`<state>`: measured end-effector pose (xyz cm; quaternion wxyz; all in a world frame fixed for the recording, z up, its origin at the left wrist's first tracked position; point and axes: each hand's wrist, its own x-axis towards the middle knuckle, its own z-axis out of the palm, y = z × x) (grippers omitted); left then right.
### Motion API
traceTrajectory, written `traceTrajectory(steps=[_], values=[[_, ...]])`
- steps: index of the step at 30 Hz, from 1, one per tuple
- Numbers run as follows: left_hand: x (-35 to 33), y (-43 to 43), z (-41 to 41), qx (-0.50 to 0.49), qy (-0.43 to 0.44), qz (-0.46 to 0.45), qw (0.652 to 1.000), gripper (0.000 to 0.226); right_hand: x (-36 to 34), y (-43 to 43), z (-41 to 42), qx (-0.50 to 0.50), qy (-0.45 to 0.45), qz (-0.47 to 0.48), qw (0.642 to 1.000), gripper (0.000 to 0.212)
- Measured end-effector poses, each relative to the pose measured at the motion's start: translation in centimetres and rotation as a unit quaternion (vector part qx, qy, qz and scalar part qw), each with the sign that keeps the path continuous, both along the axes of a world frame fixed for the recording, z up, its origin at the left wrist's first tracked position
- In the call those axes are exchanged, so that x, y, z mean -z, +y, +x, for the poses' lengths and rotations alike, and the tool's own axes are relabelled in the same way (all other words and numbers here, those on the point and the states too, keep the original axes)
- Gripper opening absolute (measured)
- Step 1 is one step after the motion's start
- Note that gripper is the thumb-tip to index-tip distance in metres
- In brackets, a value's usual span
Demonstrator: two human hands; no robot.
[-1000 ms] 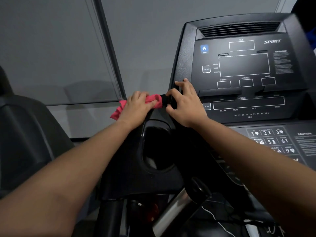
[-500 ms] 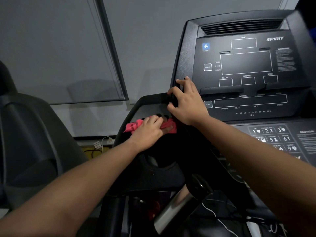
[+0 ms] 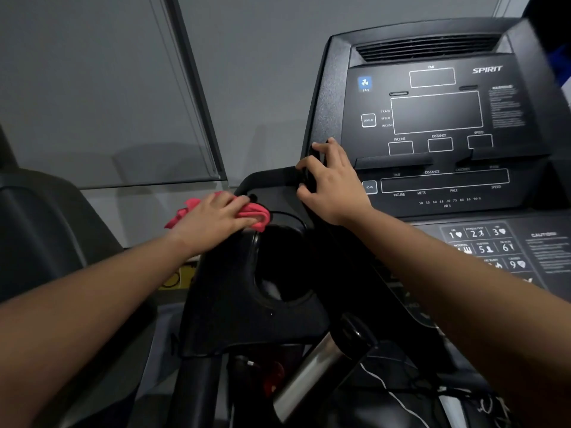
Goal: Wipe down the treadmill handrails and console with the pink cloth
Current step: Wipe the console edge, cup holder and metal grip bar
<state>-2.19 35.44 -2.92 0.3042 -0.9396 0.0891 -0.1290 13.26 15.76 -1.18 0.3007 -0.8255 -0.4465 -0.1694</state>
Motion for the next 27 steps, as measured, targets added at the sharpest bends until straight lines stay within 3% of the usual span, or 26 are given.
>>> traceTrajectory(steps=[7,13,20,24,27], values=[[1.2,-2.0,1.5,-0.002,-0.003,-0.038,0.999,0.045,0.0,0.1,-0.1,0.009,-0.016,-0.005,1.0,0.034],[3.5,-4.8,3.6,0.018,0.014,-0.005,1.0,0.032,0.1,0.2,-0.3,0.01,-0.017,0.0,1.0,0.035],[3.3,-5.8,3.8,0.062,0.02,0.0,0.998,0.05,0.0,0.2,-0.2,0.015,-0.021,-0.002,1.0,0.034],[3.4,-5.8,3.8,0.023,-0.011,0.026,0.999,0.052,0.1,0.1,-0.1,0.011,-0.016,0.001,1.0,0.034],[3.0,-5.0,4.0,-0.048,-0.04,0.039,0.997,0.036,0.1,0.0,0.0,0.01,-0.007,0.004,1.0,0.034]])
